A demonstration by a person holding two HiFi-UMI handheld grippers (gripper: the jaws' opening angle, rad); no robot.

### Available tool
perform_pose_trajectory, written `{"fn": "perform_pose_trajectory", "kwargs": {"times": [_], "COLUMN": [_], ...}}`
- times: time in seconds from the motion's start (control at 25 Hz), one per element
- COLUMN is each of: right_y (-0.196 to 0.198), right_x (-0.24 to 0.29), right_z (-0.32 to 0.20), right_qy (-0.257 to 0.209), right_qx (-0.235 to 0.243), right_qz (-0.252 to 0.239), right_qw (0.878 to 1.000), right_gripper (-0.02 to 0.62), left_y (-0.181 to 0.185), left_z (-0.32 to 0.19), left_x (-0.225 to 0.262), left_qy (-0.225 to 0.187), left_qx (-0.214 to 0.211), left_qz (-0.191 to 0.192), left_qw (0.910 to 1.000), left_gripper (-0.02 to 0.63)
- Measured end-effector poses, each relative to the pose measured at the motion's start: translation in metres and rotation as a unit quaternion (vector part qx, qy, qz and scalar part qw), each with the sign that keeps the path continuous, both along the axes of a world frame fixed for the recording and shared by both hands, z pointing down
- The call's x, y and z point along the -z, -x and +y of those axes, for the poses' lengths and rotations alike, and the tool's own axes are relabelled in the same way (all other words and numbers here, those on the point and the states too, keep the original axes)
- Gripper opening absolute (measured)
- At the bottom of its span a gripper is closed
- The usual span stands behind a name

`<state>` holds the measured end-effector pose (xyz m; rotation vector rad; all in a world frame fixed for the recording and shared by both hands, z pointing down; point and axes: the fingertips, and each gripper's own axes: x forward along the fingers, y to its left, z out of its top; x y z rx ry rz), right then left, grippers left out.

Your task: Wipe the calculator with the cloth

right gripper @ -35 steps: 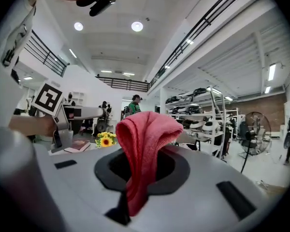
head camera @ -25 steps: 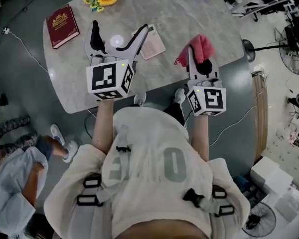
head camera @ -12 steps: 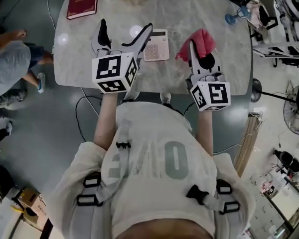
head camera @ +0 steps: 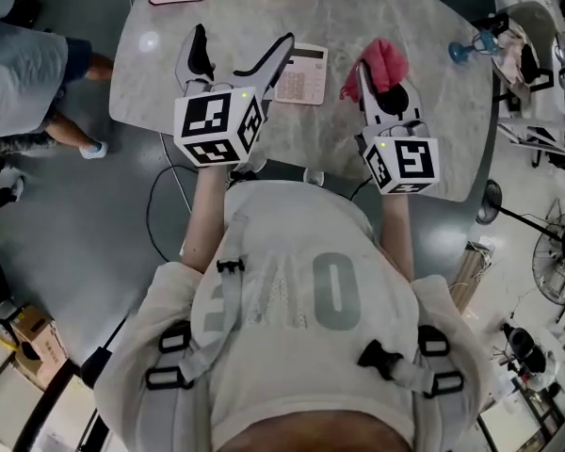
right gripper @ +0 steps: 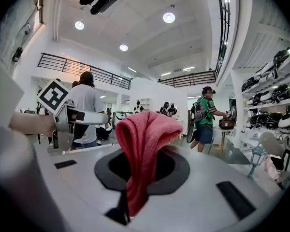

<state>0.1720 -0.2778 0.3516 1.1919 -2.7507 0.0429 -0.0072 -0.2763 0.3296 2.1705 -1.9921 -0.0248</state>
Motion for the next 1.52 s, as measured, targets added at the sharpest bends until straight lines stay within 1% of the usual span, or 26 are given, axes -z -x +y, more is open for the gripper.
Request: {"fn": "perform_pose_trajectory", "kwargs": {"times": [0.12,0.2,0.28,0.36,0.44,0.52,0.56,0.64,0.72,0.84,0.92,1.0,1.16,1.44,1.52], "right_y": [0.001,0.003,0.004,0.005,0.006,0.007,0.007,0.007,0.006,0.003,-0.001,-0.005,-0.007,-0.008,-0.007], "right_x": [0.004,0.008,0.009,0.008,0.008,0.008,0.007,0.004,0.0,-0.006,-0.009,-0.01,-0.01,-0.02,-0.02], "right_z": [0.005,0.008,0.012,0.014,0.011,0.011,0.015,0.022,0.025,0.027,0.031,0.035,0.041,0.042,0.044], "right_qy": [-0.001,-0.002,-0.002,-0.002,-0.002,-0.002,-0.001,0.001,0.004,0.009,0.012,0.015,0.021,0.028,0.032], "right_qx": [0.012,0.026,0.036,0.037,0.033,0.028,0.025,0.02,0.015,0.008,0.004,-0.001,-0.01,-0.011,-0.011], "right_qz": [-0.012,-0.033,-0.05,-0.055,-0.054,-0.055,-0.056,-0.056,-0.054,-0.047,-0.042,-0.039,-0.035,-0.022,-0.021], "right_qw": [1.0,0.999,0.998,0.998,0.998,0.998,0.998,0.998,0.998,0.999,0.999,0.999,0.999,0.999,0.999], "right_gripper": [0.06,0.06,0.059,0.058,0.059,0.059,0.059,0.059,0.06,0.058,0.059,0.058,0.058,0.059,0.059], "left_y": [0.006,0.01,0.009,0.006,0.005,0.001,-0.002,-0.003,-0.003,-0.002,0.001,0.006,0.017,0.021,0.02], "left_z": [0.007,0.008,0.01,0.009,0.003,0.0,0.001,0.002,-0.001,-0.003,0.002,0.008,0.019,0.027,0.03], "left_x": [0.009,0.015,0.021,0.026,0.028,0.023,0.018,0.0,-0.028,-0.077,-0.105,-0.129,-0.168,-0.228,-0.239], "left_qy": [-0.021,-0.036,-0.057,-0.077,-0.084,-0.074,-0.064,-0.038,0.003,0.075,0.111,0.14,0.197,0.278,0.296], "left_qx": [0.02,0.024,0.01,-0.005,-0.007,-0.013,-0.018,-0.023,-0.026,-0.024,-0.015,-0.003,0.013,0.026,0.023], "left_qz": [0.02,0.036,0.056,0.076,0.072,0.053,0.046,0.045,0.052,0.061,0.061,0.052,0.026,0.017,0.005], "left_qw": [0.9994,0.9984,0.9967,0.9941,0.9938,0.9958,0.9967,0.998,0.9983,0.995,0.9918,0.9887,0.9799,0.9601,0.9548], "left_gripper": [0.551,0.549,0.549,0.549,0.549,0.549,0.549,0.549,0.549,0.549,0.549,0.549,0.549,0.549,0.549]}}
